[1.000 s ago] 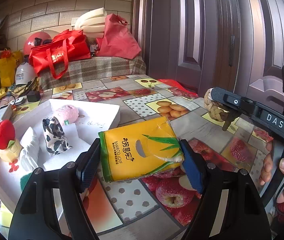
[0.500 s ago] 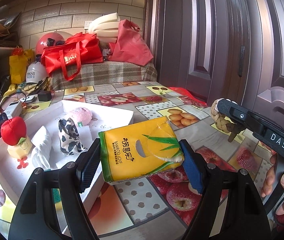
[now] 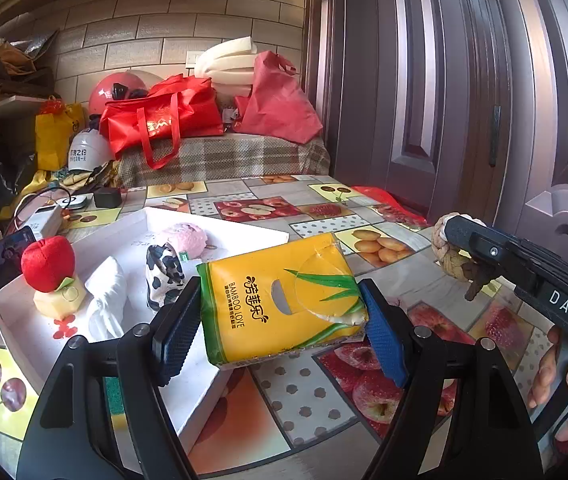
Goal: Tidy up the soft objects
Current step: 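Carry the yellow tissue pack and rope toy over the white box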
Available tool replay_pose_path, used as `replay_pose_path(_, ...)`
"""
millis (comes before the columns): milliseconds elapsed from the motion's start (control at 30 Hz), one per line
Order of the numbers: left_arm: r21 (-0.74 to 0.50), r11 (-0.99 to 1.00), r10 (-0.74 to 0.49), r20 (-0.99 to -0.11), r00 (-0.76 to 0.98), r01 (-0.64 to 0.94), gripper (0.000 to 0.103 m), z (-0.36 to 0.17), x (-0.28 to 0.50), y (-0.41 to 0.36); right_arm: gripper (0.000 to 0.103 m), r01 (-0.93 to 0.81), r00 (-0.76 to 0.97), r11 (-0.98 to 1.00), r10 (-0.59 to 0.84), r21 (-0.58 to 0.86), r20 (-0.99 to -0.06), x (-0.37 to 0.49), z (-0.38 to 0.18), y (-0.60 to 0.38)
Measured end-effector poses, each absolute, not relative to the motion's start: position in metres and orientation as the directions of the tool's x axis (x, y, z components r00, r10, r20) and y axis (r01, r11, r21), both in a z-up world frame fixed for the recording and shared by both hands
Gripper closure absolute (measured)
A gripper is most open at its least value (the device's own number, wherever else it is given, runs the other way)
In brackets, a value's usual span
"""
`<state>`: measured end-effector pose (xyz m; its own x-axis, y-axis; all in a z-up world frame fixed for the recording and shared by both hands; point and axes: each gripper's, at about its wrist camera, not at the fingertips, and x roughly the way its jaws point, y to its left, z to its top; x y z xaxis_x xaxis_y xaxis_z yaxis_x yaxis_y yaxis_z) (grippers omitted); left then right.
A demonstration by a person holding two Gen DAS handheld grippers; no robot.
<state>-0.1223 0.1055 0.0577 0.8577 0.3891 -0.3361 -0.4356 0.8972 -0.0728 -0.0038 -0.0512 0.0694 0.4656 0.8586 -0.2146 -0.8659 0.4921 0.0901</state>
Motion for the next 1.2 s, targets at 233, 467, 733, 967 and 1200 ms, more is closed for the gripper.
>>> replay_pose_path(233, -0.058, 0.892, 0.409, -0.322, 0.854, -0.449, 0.026, 0.059, -0.127, 0.107, 0.086, -0.875, 0.452, 0.478, 0.865, 0.08, -0.219, -0.011, 0.069, -0.045)
replay_pose_path(467, -0.041, 0.88, 0.437, -0.319, 0.841, -0.473, 0.026, 0.058, -0.134, 0.114, 0.086, -0.885, 0.438, 0.461, 0.87, 0.059, -0.228, -0.018, 0.068, -0.038)
replay_pose_path(733, -0.022, 0.859, 0.481, -0.31, 0.82, -0.512, 0.026, 0.057, -0.148, 0.128, 0.086, -0.896, 0.422, 0.443, 0.874, 0.038, -0.24, -0.024, 0.068, -0.03)
replay_pose_path(967, -0.002, 0.828, 0.536, -0.295, 0.791, -0.561, 0.026, 0.055, -0.162, 0.151, 0.086, -0.911, 0.393, 0.411, 0.883, 0.02, -0.258, -0.033, 0.066, -0.016)
replay_pose_path(1200, -0.008, 0.784, 0.594, -0.284, 0.753, -0.621, 0.026, 0.054, -0.175, 0.176, 0.086, -0.934, 0.341, 0.358, 0.894, 0.004, -0.291, -0.044, 0.062, 0.012)
